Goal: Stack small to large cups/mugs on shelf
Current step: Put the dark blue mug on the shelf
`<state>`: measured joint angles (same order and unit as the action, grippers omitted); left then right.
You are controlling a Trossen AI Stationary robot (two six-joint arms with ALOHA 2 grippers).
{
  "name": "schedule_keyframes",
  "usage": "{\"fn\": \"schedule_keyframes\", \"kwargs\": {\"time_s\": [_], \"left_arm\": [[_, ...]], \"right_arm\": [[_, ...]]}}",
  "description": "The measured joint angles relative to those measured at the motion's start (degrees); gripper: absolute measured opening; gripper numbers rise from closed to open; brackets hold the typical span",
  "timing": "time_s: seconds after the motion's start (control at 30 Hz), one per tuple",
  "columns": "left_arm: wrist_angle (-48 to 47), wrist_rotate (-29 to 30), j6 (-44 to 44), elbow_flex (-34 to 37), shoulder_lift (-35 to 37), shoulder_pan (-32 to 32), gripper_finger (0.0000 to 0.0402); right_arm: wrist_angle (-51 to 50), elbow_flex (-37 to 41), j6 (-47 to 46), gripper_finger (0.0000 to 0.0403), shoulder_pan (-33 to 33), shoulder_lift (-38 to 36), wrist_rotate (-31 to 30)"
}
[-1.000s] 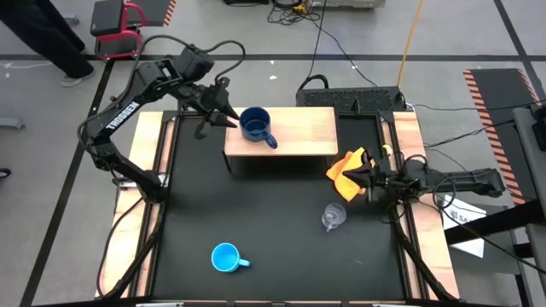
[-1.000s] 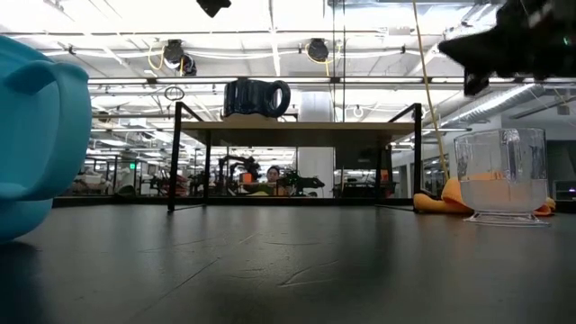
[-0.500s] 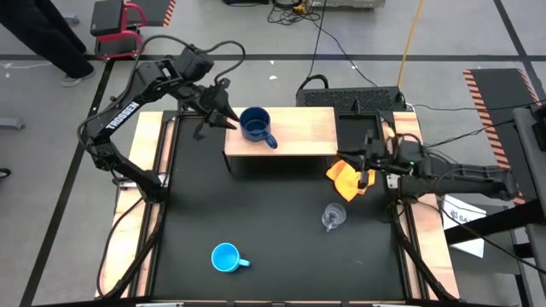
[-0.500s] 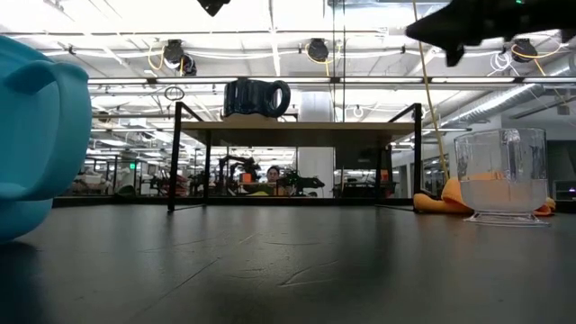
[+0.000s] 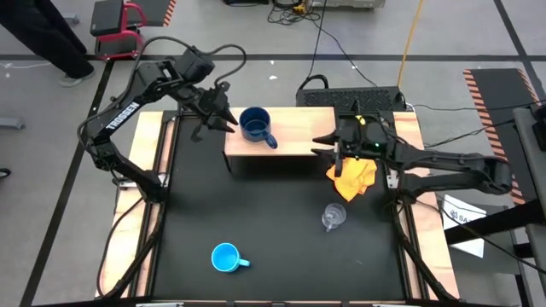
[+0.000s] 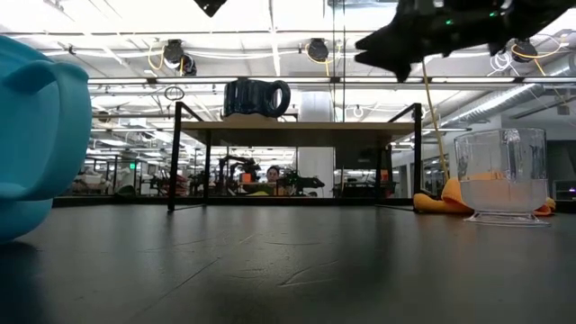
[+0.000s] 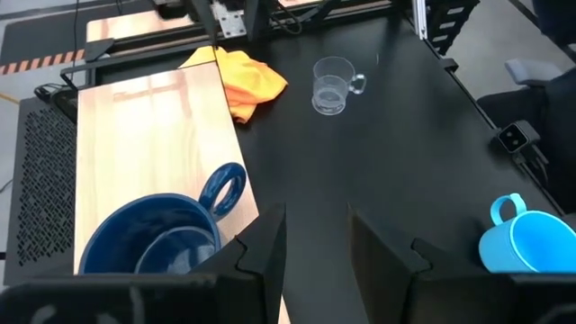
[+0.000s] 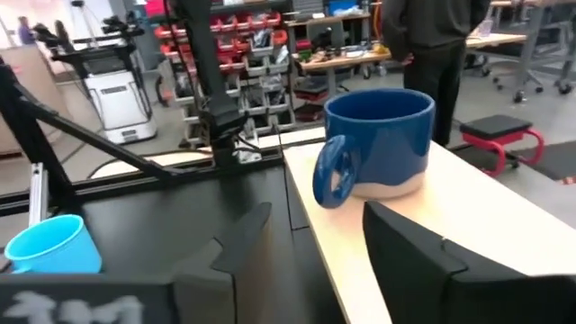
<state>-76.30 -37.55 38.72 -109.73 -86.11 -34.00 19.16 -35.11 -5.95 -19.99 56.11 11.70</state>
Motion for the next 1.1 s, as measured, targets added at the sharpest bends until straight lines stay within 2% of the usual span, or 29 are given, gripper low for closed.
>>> {"fn": "schedule_keyframes", "kwargs": {"time_s": [0.17,0.3,0.43,0.53,0.73,0.87,1.1], "left_arm": [[-0.08,0.00,0.03,0.00,0.00,-0.01,0.0118],[-0.12,-0.01,0.29,0.00,0.00,-0.11,0.0118],[-0.14,-0.01,0.46,0.00,0.00,-0.11,0.0118],[-0.16,-0.01,0.52,0.00,0.00,-0.11,0.0118],[-0.23,-0.01,0.55,0.00,0.00,-0.11,0.0118],[-0.65,-0.03,0.55,0.00,0.00,-0.11,0.0118],[-1.57,-0.05,1.31,0.00,0.00,-0.11,0.0118]], "right_arm": [[1.37,-4.11,-0.44,0.0198,-2.96,4.42,6.11],[-6.55,-11.60,2.49,0.0214,-5.93,6.97,11.10],[-15.94,-19.28,6.77,0.0221,-7.81,10.58,11.87],[-19.07,-23.63,8.59,0.0222,-8.88,13.49,13.58],[-20.41,-26.93,11.06,0.0222,-10.52,19.79,15.94],[-20.25,-28.55,11.36,0.0222,-12.52,23.51,20.64],[-20.12,-31.35,11.97,0.0222,-13.06,26.59,23.19]]}}
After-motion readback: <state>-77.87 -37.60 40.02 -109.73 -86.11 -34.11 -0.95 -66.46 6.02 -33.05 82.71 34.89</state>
